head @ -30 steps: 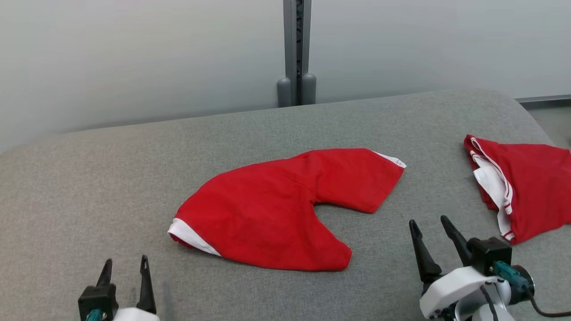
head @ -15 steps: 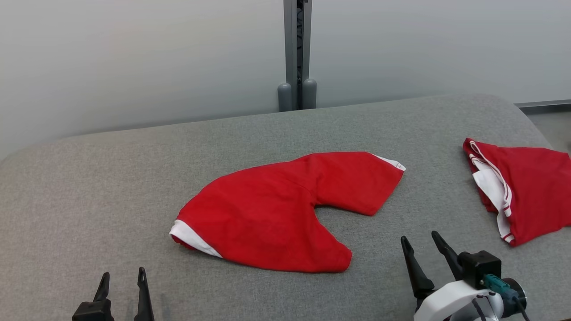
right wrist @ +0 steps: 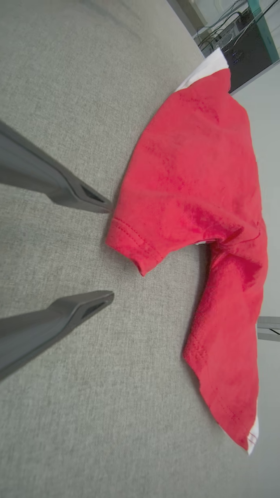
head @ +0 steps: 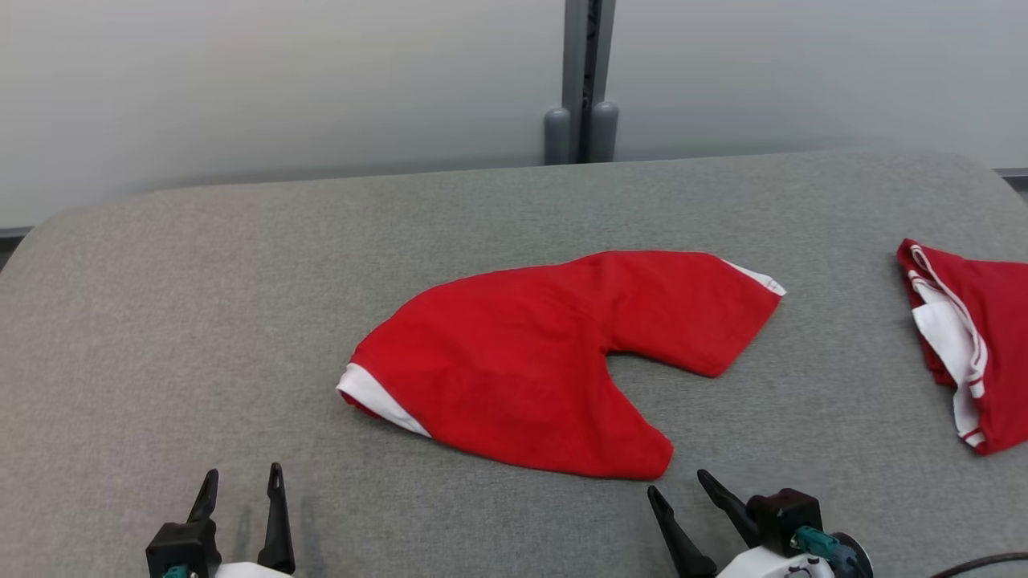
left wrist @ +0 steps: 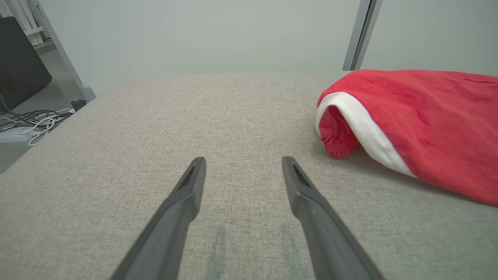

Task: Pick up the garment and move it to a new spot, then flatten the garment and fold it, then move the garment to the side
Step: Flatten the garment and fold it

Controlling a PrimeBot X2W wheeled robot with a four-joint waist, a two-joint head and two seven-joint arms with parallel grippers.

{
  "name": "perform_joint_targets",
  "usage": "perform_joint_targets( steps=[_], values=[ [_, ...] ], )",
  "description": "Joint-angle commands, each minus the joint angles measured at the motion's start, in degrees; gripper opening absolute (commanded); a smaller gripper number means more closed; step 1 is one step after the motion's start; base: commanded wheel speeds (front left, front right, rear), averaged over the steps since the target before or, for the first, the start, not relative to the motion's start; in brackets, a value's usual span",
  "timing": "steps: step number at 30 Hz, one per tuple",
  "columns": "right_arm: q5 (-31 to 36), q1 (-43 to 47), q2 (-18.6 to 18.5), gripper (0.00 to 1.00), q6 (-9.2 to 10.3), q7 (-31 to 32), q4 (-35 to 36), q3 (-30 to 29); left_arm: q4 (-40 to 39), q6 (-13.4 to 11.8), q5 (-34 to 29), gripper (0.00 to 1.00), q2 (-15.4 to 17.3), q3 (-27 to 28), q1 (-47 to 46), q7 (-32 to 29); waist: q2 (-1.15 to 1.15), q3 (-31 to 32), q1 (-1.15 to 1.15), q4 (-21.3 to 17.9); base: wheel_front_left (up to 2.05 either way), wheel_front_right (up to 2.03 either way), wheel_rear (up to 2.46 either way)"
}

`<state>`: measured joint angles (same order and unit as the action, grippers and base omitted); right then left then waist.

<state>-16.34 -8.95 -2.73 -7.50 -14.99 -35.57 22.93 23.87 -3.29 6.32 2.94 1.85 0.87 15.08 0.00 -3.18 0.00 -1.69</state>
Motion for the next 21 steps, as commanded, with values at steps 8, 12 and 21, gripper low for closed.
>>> perform_joint_targets(
  steps=[8, 12, 21],
  values=[
    [-2.05, -3.51, -0.38, 1.00, 0.01, -0.25, -2.73, 2.55, -0.28, 0.36, -0.74, 1.00, 0.11, 0.16, -1.86, 0.08, 0.00, -2.57, 0.00, 3.02, 0.00, 0.00, 0.00],
    [-3.41, -4.19, -0.42, 0.60, 0.02, -0.24, -2.94, 4.07, -0.23, 0.15, -0.15, 1.00, 0.08, -0.24, -2.05, 0.08, 0.00, -2.87, 0.00, 3.42, 0.00, 0.00, 0.00],
    [-3.71, -6.72, -0.37, 0.00, 0.01, -0.25, -0.73, 4.53, 0.24, -0.37, 1.01, 1.00, 0.08, -1.08, -2.56, 0.08, 0.00, -2.48, 0.00, 3.09, 0.00, 0.00, 0.00]
  ],
)
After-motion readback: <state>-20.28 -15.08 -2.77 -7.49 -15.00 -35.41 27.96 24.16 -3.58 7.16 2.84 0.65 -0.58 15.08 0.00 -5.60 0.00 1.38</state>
